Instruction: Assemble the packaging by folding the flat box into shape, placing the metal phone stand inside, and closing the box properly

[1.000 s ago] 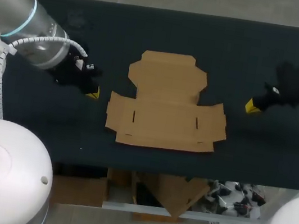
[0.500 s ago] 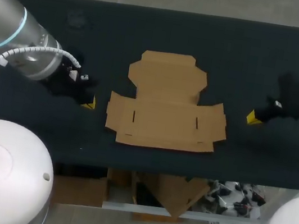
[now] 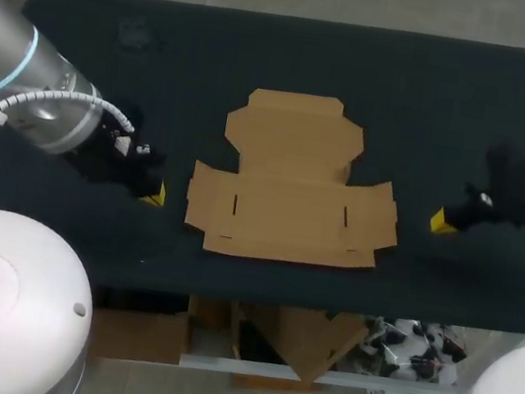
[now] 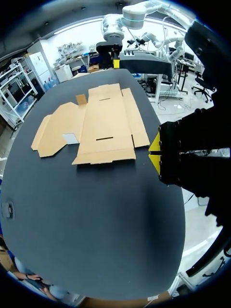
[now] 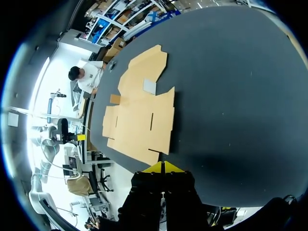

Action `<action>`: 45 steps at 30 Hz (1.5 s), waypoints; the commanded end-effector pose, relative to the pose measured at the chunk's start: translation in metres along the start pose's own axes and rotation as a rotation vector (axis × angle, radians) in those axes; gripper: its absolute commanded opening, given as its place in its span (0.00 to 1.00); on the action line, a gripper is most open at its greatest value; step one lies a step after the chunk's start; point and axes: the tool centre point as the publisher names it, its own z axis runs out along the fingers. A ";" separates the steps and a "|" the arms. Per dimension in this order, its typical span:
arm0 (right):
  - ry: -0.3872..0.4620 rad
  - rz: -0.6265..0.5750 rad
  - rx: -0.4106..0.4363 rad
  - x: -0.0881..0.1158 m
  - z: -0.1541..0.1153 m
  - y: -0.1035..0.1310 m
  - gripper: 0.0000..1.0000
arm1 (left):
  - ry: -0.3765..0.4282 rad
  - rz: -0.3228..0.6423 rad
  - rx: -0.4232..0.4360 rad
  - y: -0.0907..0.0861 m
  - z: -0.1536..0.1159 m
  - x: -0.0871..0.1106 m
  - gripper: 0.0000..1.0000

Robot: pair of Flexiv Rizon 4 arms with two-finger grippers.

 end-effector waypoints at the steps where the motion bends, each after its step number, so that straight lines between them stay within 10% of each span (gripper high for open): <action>1: 0.005 0.001 -0.007 -0.002 0.002 -0.005 0.00 | 0.007 0.001 -0.005 0.001 0.006 -0.001 0.00; 45: -0.003 0.032 0.033 0.000 0.022 -0.016 0.00 | 0.036 0.018 -0.012 0.019 0.013 -0.001 0.00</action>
